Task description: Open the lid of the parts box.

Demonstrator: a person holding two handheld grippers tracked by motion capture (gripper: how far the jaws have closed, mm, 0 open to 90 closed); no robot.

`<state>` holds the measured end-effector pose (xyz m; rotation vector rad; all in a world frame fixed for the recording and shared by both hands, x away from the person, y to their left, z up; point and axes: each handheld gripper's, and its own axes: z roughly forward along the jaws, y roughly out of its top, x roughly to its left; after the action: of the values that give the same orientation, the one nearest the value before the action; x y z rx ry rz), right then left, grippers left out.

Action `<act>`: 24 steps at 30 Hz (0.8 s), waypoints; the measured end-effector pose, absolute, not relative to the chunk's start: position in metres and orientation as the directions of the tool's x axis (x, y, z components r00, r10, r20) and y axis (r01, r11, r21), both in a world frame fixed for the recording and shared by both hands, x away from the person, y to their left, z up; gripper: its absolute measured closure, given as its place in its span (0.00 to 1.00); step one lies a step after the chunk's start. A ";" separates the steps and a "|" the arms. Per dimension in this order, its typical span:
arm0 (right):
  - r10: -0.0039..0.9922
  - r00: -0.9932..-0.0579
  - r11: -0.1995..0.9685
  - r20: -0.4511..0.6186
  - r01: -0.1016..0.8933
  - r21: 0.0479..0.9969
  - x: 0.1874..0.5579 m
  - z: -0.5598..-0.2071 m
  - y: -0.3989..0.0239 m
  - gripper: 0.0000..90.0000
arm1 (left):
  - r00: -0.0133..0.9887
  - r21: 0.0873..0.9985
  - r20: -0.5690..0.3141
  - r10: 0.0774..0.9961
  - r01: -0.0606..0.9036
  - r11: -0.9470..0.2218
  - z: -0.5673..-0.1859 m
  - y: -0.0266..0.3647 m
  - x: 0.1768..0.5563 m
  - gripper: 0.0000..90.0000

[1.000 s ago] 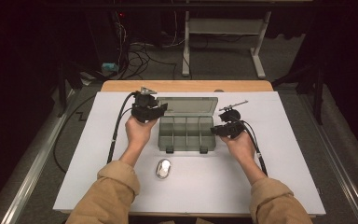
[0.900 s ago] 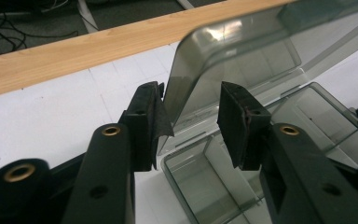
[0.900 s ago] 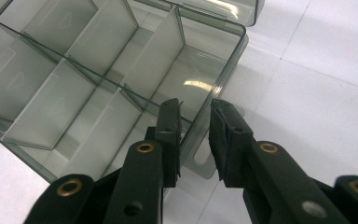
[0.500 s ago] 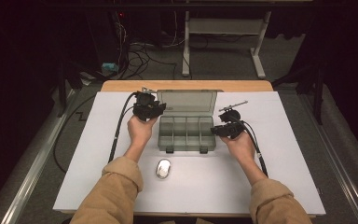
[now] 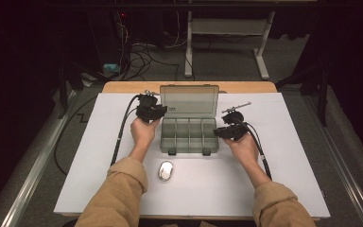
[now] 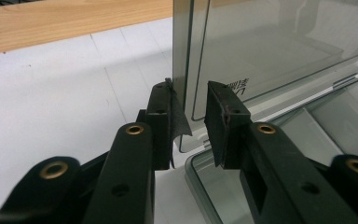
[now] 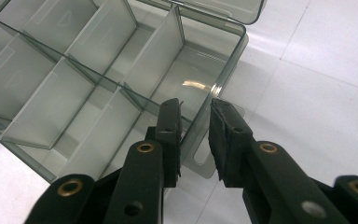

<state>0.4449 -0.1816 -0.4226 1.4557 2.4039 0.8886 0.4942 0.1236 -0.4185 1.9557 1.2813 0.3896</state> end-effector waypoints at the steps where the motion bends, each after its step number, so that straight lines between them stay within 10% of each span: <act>1: 0.856 -0.498 0.337 0.137 0.740 0.583 0.445 -0.423 -0.182 0.83 | 0.449 0.725 -0.149 0.881 0.656 -0.212 -0.420 0.124 0.495 0.81; 24: 0.860 -0.494 0.335 0.128 0.736 0.589 0.443 -0.423 -0.181 0.83 | 0.437 0.674 -0.122 0.891 0.696 -0.249 -0.437 0.121 0.502 0.77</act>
<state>0.4431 -0.1808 -0.4232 1.4520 2.3915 0.8863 0.5017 0.1212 -0.4366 2.0238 1.3298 0.3759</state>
